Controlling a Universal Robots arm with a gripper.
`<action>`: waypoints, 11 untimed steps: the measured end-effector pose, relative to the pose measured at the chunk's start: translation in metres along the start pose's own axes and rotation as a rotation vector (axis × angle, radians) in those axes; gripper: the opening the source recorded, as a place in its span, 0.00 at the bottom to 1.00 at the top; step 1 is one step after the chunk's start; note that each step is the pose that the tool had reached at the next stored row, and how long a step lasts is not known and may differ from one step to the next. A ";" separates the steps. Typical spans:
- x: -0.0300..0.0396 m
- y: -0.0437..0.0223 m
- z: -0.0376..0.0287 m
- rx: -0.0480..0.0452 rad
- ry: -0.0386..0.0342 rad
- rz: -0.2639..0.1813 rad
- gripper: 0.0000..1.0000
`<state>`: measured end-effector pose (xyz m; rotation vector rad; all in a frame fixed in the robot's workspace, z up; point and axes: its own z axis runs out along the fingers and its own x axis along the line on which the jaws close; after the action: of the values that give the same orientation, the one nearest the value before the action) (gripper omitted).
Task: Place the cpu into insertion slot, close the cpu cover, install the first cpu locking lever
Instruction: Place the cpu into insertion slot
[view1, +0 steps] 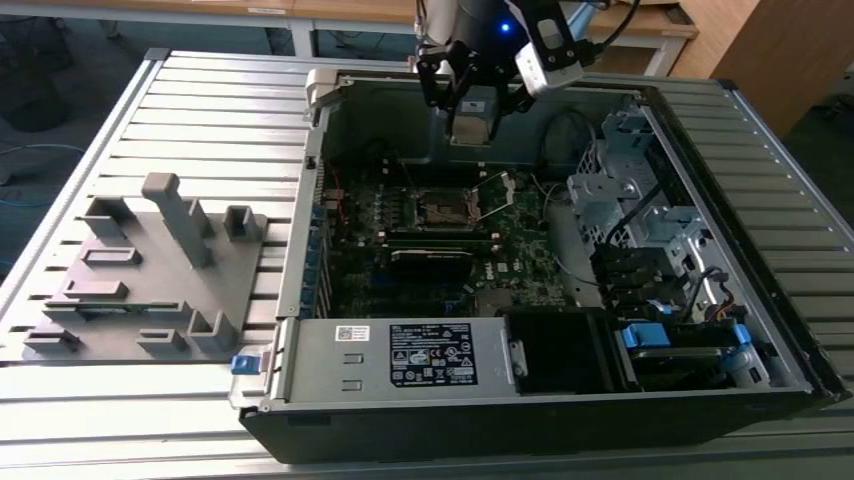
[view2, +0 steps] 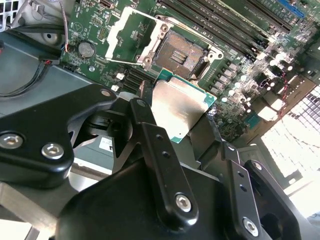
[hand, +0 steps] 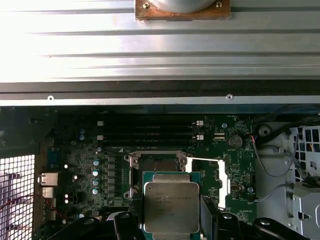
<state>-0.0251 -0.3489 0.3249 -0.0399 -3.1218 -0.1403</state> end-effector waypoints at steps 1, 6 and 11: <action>0.0000 0.0000 0.0008 0.0001 0.0001 0.000 0.54; -0.0001 -0.0003 0.0044 0.0003 0.0001 0.000 0.54; -0.0001 -0.0006 0.0077 0.0001 0.0000 0.000 0.54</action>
<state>-0.0252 -0.3489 0.3173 -0.0399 -3.1218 -0.1401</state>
